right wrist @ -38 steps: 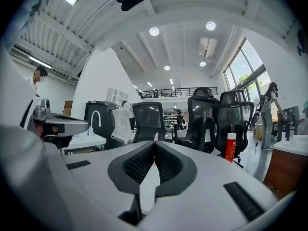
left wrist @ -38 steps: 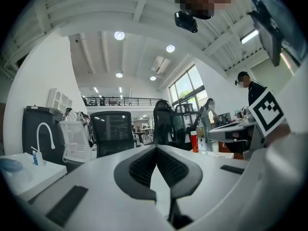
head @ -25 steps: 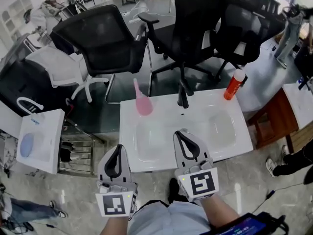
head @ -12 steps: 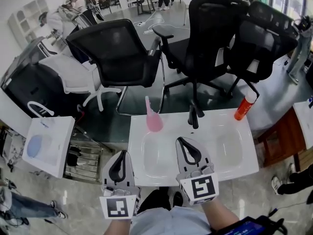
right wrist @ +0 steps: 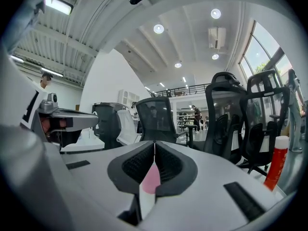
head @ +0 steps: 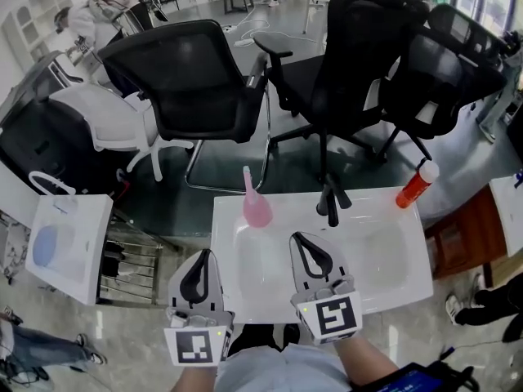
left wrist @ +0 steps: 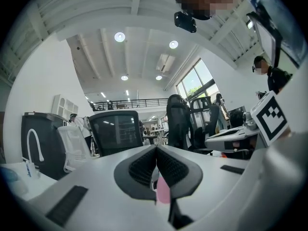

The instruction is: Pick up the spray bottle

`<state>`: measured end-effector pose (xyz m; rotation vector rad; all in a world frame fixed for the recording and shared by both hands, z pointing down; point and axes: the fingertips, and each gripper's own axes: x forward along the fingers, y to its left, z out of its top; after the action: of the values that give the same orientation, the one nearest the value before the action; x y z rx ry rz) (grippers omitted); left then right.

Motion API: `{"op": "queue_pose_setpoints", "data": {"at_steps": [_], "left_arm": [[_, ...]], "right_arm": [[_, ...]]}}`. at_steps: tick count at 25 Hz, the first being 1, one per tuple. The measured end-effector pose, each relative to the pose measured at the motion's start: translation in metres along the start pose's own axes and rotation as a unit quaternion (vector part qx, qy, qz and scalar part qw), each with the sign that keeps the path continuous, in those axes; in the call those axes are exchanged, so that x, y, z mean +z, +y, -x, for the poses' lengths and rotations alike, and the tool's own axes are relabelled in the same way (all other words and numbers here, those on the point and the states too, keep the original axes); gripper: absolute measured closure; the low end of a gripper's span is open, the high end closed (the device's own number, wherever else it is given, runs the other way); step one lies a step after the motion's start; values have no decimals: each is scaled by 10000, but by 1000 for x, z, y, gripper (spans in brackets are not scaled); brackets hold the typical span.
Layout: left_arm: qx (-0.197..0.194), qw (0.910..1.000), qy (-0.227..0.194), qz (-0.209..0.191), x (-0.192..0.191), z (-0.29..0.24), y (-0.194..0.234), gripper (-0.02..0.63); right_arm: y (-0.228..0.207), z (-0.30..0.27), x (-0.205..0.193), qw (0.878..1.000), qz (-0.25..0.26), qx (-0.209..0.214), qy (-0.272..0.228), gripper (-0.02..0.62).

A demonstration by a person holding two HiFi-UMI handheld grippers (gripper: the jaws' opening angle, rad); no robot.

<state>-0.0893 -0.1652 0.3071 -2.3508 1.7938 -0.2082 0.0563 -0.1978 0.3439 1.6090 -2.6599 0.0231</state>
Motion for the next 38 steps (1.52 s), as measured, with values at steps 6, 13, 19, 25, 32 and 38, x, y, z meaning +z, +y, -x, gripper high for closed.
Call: {"op": "queue_pose_setpoints", "data": {"at_steps": [6,13,19,25,32,38], "left_arm": [[-4,9996,241,150,-25,-31,27,591],[9,9980,572,274,-61,-62,54,591],[122,9954,878,377,-99,-81,86,591],[139,9930,1075,468,-123,-100,103,591],[172,9905,1248,546,-143,-118,120,591],[151,9890,1344,606,-156,-127,127,589]], "right_arm": [[7,-43,-23,9994,-45,83,340,575],[12,-89,-53,9972,-183,207,697,553],[27,-124,-84,9941,-138,462,972,390],[24,-155,-98,9930,-154,364,1111,354],[19,-189,-102,9937,-56,277,1085,356],[20,-205,-110,9930,3,298,1139,362]]}}
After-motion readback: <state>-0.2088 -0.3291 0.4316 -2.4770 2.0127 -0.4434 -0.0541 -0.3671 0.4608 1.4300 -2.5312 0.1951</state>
